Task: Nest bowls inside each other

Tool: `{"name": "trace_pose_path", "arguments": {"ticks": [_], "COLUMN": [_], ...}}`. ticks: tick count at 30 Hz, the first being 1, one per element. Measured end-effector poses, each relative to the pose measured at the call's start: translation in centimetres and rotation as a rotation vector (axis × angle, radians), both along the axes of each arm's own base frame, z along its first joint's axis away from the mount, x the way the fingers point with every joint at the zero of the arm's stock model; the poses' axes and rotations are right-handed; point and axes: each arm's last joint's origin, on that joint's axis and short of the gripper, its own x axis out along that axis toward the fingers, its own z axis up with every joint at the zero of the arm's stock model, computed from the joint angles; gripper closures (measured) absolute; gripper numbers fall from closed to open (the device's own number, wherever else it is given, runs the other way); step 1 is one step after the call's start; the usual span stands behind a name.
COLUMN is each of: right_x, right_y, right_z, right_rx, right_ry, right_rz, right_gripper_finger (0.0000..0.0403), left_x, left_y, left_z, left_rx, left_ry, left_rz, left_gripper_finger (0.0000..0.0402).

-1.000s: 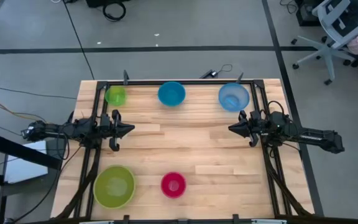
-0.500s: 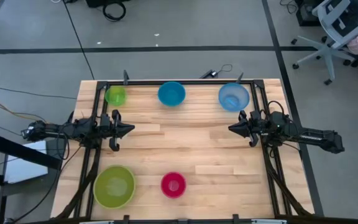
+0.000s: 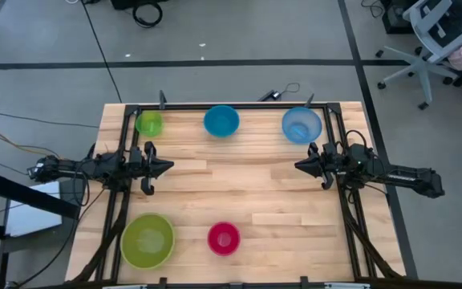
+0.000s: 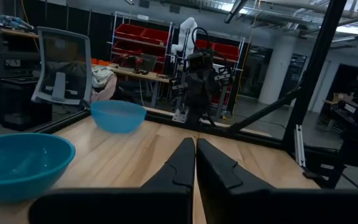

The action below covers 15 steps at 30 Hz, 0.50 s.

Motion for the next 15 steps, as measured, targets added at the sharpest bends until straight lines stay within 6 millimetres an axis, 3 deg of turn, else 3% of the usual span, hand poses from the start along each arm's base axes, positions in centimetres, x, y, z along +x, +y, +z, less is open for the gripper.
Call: {"name": "trace_pose_path", "arguments": {"ticks": [15], "right_x": [0.00], "right_y": [0.00], "right_z": [0.00], "right_rx": [0.000], "right_ry": [0.000], "right_rz": [0.000], "right_gripper_finger": [0.0362], "left_x": [-0.11], "left_y": [0.12], "left_z": [0.55], "left_rx": [-0.103], "left_ry": [-0.071], "left_rz": [0.024], "left_gripper_finger": [0.0383]}}
